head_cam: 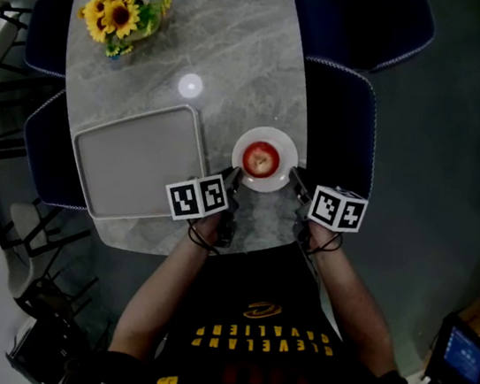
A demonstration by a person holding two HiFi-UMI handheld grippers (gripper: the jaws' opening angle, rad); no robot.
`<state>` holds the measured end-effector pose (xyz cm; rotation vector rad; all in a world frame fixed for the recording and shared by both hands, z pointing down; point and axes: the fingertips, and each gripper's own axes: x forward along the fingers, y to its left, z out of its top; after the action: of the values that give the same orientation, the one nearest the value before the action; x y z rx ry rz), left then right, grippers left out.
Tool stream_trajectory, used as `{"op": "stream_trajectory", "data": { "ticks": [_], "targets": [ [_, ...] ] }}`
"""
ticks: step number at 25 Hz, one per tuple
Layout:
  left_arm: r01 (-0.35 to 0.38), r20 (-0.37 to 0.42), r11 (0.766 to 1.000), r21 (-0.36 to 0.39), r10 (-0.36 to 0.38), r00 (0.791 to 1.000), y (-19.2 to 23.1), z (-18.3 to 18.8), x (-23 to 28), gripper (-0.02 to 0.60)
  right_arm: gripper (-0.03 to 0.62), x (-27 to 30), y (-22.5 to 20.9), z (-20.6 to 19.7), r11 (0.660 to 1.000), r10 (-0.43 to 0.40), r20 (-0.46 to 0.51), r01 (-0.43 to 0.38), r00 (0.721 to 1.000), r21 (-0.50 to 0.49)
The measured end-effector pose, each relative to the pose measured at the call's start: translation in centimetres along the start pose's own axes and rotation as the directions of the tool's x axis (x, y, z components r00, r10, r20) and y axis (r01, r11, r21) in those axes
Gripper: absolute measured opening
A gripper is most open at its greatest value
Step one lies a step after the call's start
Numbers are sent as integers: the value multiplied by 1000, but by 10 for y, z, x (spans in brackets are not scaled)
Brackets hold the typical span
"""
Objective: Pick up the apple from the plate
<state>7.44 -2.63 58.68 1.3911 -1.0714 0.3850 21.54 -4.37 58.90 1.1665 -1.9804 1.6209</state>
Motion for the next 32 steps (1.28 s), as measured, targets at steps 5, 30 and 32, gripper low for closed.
{"op": "stream_trajectory", "data": {
  "ticks": [5,30,32],
  "targets": [
    [-6,11,1000,1,6,1000,1,1,-2,43,40,-3,0,-3,996,-32,-3,32,999,-78],
    [91,213,970,225,-140,967,-63,12,-88,2,5,-58,91,33,914,79,212,13,974,-405],
    [112,222,955,276,-176,959,-77,5,-108,2,5,-73,109,30,905,106,240,7,965,-426]
  ]
}}
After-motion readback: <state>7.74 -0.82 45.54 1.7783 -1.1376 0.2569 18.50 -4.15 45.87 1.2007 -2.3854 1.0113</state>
